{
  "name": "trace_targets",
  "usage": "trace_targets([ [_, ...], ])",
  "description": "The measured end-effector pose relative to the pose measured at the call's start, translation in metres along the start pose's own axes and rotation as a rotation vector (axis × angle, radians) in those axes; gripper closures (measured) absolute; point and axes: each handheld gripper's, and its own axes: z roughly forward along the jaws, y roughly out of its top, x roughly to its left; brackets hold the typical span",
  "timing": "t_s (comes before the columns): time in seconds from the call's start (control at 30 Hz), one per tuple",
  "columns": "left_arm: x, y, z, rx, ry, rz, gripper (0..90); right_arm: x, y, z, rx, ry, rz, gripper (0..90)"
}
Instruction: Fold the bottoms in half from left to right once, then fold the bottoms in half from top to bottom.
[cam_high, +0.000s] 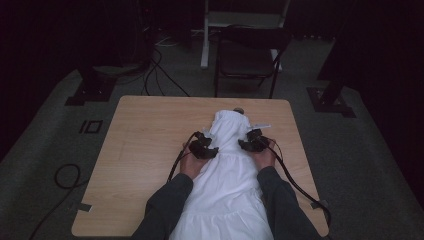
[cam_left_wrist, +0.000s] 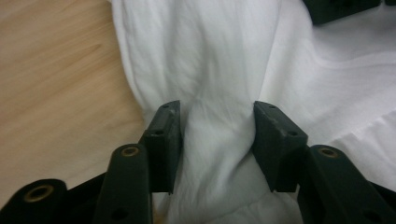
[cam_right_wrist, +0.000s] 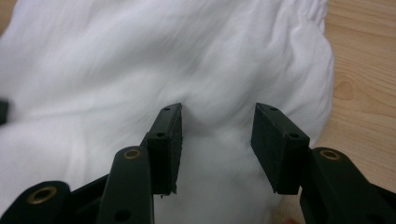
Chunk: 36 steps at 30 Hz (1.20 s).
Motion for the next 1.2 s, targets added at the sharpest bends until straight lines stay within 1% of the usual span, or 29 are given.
trace_targets([
  [0.03,0.001,-0.002,-0.001,-0.006,-0.006,-0.009,54.6,0.0,0.0,0.0,0.0,0.0,0.0,52.3],
  [0.07,0.002,-0.006,-0.004,-0.012,-0.008,-0.015,56.2,0.005,-0.005,-0.002,-0.011,-0.005,-0.03,51.9],
  [0.13,0.002,-0.01,-0.009,-0.002,-0.01,-0.009,56.8,0.007,-0.008,-0.005,-0.013,0.003,-0.035,51.9],
  [0.17,0.002,-0.01,-0.009,-0.002,-0.01,-0.009,56.9,0.007,-0.008,-0.005,-0.013,0.003,-0.035,51.9],
  [0.2,0.001,-0.016,-0.015,0.004,-0.015,-0.007,56.9,0.012,-0.013,-0.01,-0.012,0.013,-0.047,51.9],
  [0.3,0.0,-0.02,-0.02,0.007,-0.02,-0.001,56.9,0.013,-0.015,-0.012,-0.011,0.018,-0.053,51.9],
  [0.33,-0.002,-0.031,-0.029,0.004,-0.034,0.011,56.9,0.021,-0.022,-0.019,-0.007,0.04,-0.072,52.0],
  [0.37,-0.003,-0.034,-0.032,0.003,-0.037,0.007,56.9,0.023,-0.025,-0.021,-0.005,0.047,-0.076,52.0],
  [0.43,-0.004,-0.037,-0.035,0.004,-0.039,0.009,56.9,0.026,-0.027,-0.023,-0.006,0.051,-0.079,52.0],
  [0.47,-0.006,-0.042,-0.04,0.008,-0.043,0.015,56.9,0.03,-0.03,-0.026,-0.005,0.061,-0.088,52.0],
  [0.5,-0.006,-0.042,-0.04,0.008,-0.043,0.015,56.9,0.03,-0.03,-0.026,-0.005,0.061,-0.088,52.0],
  [0.57,-0.009,-0.047,-0.045,0.016,-0.045,0.024,56.9,0.036,-0.033,-0.029,-0.003,0.069,-0.094,52.0],
  [0.7,-0.013,-0.053,-0.05,0.009,-0.044,0.026,56.9,0.04,-0.036,-0.031,-0.009,0.077,-0.098,52.0],
  [0.77,-0.014,-0.054,-0.051,0.004,-0.047,0.018,56.8,0.04,-0.037,-0.031,-0.019,0.08,-0.095,52.1],
  [0.83,-0.012,-0.053,-0.051,0.016,-0.06,0.012,56.0,0.04,-0.038,-0.031,-0.023,0.083,-0.095,52.2],
  [0.87,-0.012,-0.053,-0.051,0.016,-0.06,0.012,53.3,0.04,-0.038,-0.031,-0.023,0.083,-0.095,52.2],
  [0.9,-0.011,-0.05,-0.051,0.032,-0.064,0.003,53.3,0.039,-0.038,-0.031,-0.024,0.084,-0.094,52.2],
  [0.93,-0.007,-0.043,-0.051,0.046,-0.057,-0.01,46.0,0.039,-0.038,-0.031,-0.025,0.084,-0.091,52.2],
  [0.97,-0.007,-0.043,-0.051,0.046,-0.057,-0.01,44.1,0.039,-0.038,-0.031,-0.025,0.084,-0.091,52.2],
  [1.0,-0.002,-0.034,-0.052,0.026,-0.052,-0.024,41.6,0.039,-0.039,-0.031,-0.027,0.084,-0.091,52.2],
  [1.03,-0.002,-0.034,-0.052,0.026,-0.052,-0.024,39.0,0.039,-0.039,-0.031,-0.027,0.084,-0.091,52.2],
  [1.07,0.004,-0.022,-0.051,-0.006,-0.053,-0.049,35.9,0.039,-0.039,-0.031,-0.032,0.086,-0.089,52.7],
  [1.1,0.004,-0.022,-0.051,-0.006,-0.053,-0.049,34.0,0.039,-0.039,-0.031,-0.032,0.086,-0.089,52.7],
  [1.13,0.008,-0.015,-0.051,-0.022,-0.054,-0.061,34.0,0.038,-0.039,-0.031,-0.034,0.087,-0.088,52.9],
  [1.17,0.014,-0.002,-0.047,-0.049,-0.057,-0.093,31.2,0.038,-0.039,-0.031,-0.036,0.09,-0.084,53.0],
  [1.2,0.017,0.004,-0.044,-0.06,-0.051,-0.107,28.6,0.037,-0.039,-0.031,-0.037,0.092,-0.079,53.1],
])
